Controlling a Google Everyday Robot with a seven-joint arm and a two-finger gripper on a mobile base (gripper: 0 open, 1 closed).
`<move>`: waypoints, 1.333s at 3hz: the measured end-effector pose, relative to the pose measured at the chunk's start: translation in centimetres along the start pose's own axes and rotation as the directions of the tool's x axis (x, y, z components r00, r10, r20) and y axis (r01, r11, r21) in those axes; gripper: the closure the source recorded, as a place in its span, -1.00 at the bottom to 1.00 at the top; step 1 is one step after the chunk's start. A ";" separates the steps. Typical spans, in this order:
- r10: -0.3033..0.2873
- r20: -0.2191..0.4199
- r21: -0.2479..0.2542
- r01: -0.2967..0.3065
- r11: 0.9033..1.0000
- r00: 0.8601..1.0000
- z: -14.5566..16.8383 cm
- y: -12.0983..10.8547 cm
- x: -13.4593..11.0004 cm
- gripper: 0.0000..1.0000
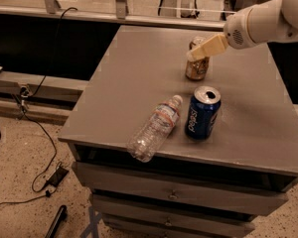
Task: Pick orange can
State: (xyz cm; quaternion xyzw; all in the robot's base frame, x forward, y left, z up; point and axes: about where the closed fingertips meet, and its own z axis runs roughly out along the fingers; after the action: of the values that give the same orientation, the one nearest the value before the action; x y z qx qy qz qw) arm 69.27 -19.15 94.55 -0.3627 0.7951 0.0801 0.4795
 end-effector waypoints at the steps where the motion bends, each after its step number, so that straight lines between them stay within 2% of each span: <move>1: 0.052 0.055 0.015 -0.053 0.998 0.997 1.9 -1.0 -0.3 -1.00; 2: 0.099 0.073 0.007 -0.100 0.995 0.992 3.3 -1.7 0.1 -0.63; 3: 0.126 0.066 -0.003 -0.126 0.992 0.990 4.1 -2.1 0.7 -0.17; 4: 0.121 0.038 -0.013 -0.121 0.993 0.992 4.5 -2.1 0.5 0.30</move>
Offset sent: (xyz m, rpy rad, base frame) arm 0.0479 -0.0038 -0.0235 0.1664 0.0020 -0.0718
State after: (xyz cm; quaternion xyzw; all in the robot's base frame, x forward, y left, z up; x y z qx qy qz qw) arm 73.63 -18.78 92.23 -0.3148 0.8057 0.1203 0.4871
